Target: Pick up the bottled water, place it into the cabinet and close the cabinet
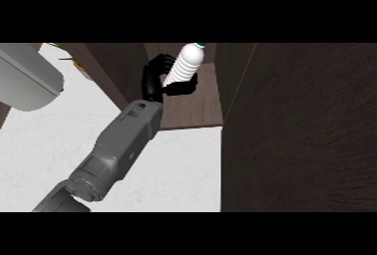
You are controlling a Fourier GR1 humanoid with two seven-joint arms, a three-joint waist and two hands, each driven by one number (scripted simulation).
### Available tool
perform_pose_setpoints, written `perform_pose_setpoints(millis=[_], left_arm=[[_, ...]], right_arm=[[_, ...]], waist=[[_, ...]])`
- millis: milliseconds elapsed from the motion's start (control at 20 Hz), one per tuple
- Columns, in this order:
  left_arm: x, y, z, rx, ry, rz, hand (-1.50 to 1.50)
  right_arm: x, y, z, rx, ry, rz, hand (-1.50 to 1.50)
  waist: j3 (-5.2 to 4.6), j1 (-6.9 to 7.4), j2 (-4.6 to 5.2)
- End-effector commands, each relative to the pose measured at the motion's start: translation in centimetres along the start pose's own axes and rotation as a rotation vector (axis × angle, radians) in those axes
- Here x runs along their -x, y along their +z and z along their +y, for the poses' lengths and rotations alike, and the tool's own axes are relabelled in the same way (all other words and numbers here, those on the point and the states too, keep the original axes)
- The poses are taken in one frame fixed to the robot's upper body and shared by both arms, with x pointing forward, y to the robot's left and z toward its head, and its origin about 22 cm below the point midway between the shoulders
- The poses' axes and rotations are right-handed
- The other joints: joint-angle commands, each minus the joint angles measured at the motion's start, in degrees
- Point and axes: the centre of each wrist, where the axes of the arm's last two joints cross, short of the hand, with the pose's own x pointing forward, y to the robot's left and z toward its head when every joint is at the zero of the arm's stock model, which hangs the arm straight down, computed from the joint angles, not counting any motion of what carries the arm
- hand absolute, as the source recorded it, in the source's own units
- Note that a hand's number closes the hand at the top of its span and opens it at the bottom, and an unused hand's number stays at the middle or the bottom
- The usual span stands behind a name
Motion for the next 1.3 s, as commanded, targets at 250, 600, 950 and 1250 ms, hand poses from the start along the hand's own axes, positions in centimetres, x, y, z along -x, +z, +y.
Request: perform_pose_setpoints(millis=[250, 600, 950, 1250], left_arm=[[-0.3, -1.8, 1.9, -0.077, -0.159, -0.084, -1.50], [-0.9, -1.9, 1.2, -0.114, -0.211, -0.117, -1.50], [-4.0, -3.0, 0.4, 0.035, -0.014, -0.196, -1.50], [-4.7, -2.3, -1.1, 0.131, 0.178, -0.265, -1.50]], right_arm=[[-0.9, 0.1, -0.1, -0.011, -0.054, -0.029, -1.50], [0.2, 0.1, -0.2, -0.034, -0.073, -0.037, -1.50], [-0.2, 0.2, -0.1, -0.038, -0.085, -0.019, -1.50], [-1.7, 0.1, -0.1, -0.049, -0.058, -0.027, -1.50]], waist=[[-0.01, -1.53, 0.62], [0.01, -1.79, 0.70], [-0.07, -1.28, 0.62], [-0.05, 0.23, -0.18]])
